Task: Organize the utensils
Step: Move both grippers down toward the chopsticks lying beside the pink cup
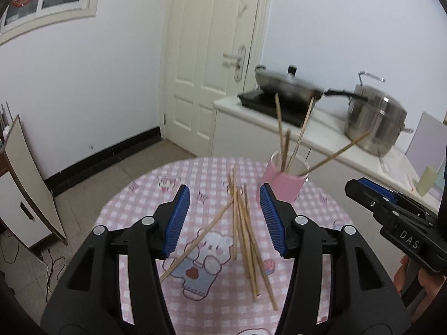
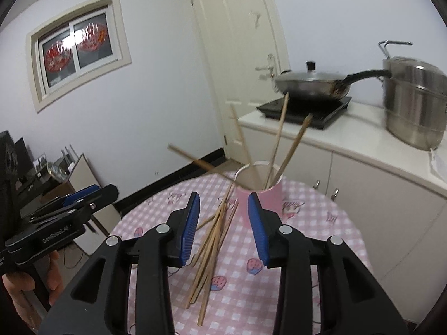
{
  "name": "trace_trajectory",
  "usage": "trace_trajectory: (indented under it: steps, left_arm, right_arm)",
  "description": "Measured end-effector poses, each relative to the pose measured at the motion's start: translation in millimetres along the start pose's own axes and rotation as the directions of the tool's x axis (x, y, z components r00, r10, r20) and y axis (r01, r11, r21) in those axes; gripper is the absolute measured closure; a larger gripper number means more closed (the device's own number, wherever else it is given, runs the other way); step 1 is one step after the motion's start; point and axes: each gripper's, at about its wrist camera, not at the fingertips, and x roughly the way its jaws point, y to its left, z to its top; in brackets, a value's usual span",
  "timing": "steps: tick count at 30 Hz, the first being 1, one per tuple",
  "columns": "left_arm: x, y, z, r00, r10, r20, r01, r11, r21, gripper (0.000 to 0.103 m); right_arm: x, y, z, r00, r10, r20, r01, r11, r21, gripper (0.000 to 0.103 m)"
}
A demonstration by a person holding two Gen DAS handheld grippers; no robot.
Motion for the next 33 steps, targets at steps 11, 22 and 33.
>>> trace_trajectory:
  steps: [11, 22, 33]
  left_arm:
    - [65, 27, -32, 0.985, -0.025, -0.173, 0.023, 1.000, -0.016, 0.051]
    - [121, 34, -48, 0.955, -0.069, -0.289, 0.063, 0.998, -0.031, 0.051]
    - [160, 9, -48, 0.935, -0.091, -0.342, 0.100, 0.995, 0.009, 0.051]
  right_arm:
    - [72, 15, -43, 0.985, 0.012, -0.171, -0.018, 0.999, -0.036, 0.069]
    - [132, 9, -68, 0.953, 0.011, -0.303, -0.015, 1.000, -0.008, 0.082]
    - [146, -12, -69, 0.936, 0.035, -0.350, -0.031, 0.999, 0.018, 0.103]
